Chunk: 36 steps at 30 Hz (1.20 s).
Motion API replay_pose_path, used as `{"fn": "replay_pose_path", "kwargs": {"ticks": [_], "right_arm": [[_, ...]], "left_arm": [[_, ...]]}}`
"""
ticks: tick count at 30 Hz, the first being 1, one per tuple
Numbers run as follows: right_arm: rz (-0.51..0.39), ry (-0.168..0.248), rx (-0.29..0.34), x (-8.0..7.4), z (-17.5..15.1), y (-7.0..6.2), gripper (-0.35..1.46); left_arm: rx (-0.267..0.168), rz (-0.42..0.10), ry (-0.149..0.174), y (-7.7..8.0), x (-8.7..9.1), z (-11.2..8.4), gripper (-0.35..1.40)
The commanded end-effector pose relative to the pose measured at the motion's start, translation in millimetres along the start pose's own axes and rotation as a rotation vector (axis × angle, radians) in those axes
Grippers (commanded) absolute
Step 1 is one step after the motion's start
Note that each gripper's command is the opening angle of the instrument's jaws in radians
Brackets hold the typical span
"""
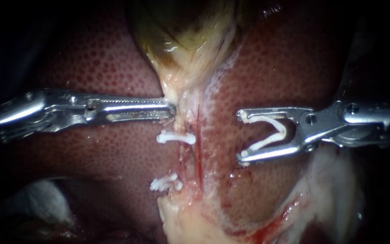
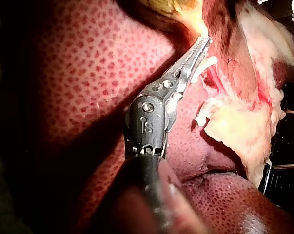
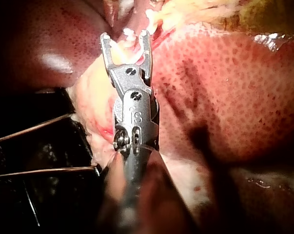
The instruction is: Clipping first clip right tube
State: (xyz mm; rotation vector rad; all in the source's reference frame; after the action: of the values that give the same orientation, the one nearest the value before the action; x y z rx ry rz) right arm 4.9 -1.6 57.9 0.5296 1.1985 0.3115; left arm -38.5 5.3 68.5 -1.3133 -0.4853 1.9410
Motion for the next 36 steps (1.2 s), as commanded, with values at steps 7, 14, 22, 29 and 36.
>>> {"fn": "replay_pose_path", "kwargs": {"ticks": [7, 14, 22, 29, 36], "right_arm": [[-0.002, 0.0, 0.004, -0.3, 0.2, 0.0, 0.49], [-0.004, 0.0, 0.006, -0.6, 0.4, 0.0, 0.49], [-0.005, 0.0, 0.007, -0.8, 0.7, 0.1, 0.49], [-0.02, 0.003, 0.016, -2.1, 2.3, 0.2, 0.49], [0.019, -0.019, 0.017, -5.9, 7.2, 0.7, 0.49]], "left_arm": [[-0.003, -0.006, 0.0, -0.5, 1.2, -2.9, -0.35], [0.035, -0.036, 0.036, -1.9, 5.1, -9.3, -0.35], [0.05, -0.024, 0.059, -2.2, 6.8, -11.4, -0.35], [0.051, -0.024, 0.059, -2.1, 6.7, -11.4, -0.35], [0.052, -0.024, 0.059, -2.0, 6.8, -11.3, -0.35]]}}
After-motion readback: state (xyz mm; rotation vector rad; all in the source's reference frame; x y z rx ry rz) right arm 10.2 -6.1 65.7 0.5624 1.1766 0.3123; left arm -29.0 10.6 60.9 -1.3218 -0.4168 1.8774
